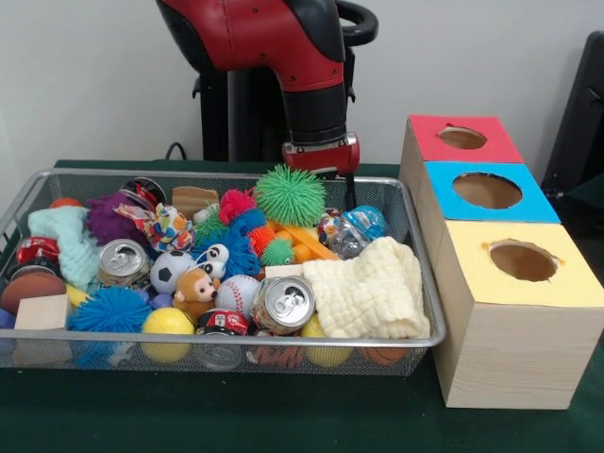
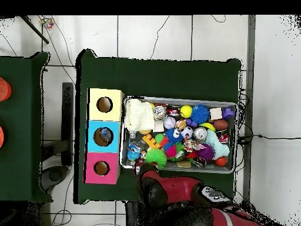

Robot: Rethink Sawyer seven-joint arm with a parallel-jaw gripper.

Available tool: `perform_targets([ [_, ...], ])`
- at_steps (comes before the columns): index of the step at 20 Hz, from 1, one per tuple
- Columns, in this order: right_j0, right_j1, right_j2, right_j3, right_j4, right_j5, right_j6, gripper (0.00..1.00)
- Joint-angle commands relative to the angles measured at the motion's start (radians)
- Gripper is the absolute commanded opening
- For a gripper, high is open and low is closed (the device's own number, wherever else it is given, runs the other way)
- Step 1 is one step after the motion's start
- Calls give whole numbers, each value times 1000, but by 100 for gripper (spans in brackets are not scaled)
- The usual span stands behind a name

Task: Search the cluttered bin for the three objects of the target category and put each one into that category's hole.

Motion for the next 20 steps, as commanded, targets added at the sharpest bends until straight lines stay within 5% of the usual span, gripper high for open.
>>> perform_targets([
  [1,66,53,11,-119,111,39,178,100],
  [12,70,-220,93,-24,200,252,162,100],
  [20,94,-247,125,-106,246,380,107,100],
])
